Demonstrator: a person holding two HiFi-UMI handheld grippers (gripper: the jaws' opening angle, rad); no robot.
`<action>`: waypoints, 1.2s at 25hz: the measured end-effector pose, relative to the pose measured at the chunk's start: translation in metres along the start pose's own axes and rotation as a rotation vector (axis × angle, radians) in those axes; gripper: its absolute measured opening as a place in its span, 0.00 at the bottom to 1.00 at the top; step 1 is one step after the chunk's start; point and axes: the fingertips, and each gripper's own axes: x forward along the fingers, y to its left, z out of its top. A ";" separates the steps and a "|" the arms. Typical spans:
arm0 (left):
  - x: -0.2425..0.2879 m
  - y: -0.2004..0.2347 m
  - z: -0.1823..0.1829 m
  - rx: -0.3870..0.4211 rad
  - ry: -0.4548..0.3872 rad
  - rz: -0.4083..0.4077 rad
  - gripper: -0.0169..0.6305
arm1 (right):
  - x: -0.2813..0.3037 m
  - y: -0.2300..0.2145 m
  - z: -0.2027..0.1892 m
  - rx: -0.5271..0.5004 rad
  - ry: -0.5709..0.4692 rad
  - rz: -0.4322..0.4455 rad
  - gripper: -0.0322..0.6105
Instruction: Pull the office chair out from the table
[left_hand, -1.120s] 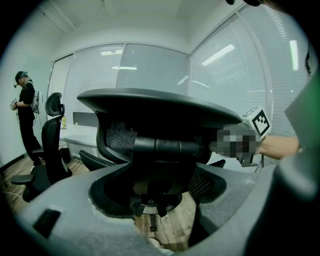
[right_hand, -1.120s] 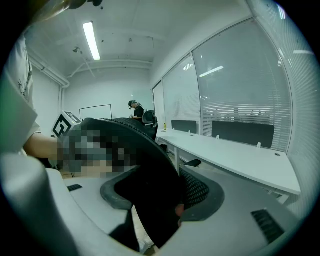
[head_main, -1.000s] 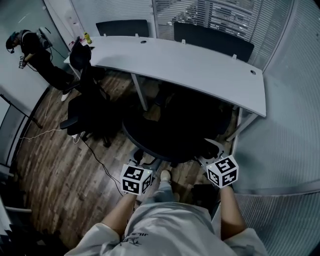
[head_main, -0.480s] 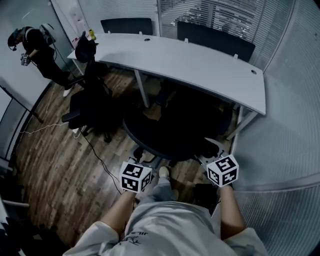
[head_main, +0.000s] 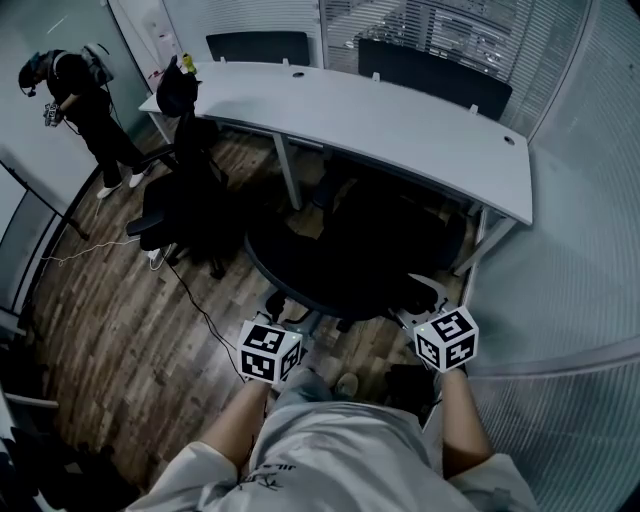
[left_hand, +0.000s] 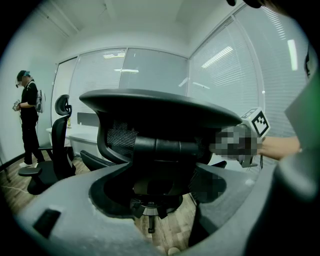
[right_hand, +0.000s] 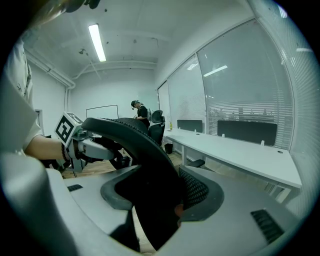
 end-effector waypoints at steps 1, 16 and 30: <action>-0.003 -0.001 -0.001 -0.001 -0.001 0.000 0.53 | -0.002 0.003 0.000 0.002 -0.001 0.005 0.39; -0.047 0.001 -0.018 0.007 0.006 -0.026 0.53 | -0.013 0.052 -0.008 0.017 0.018 -0.013 0.39; -0.119 0.002 -0.046 0.020 -0.002 -0.047 0.53 | -0.031 0.129 -0.021 0.028 0.028 -0.040 0.39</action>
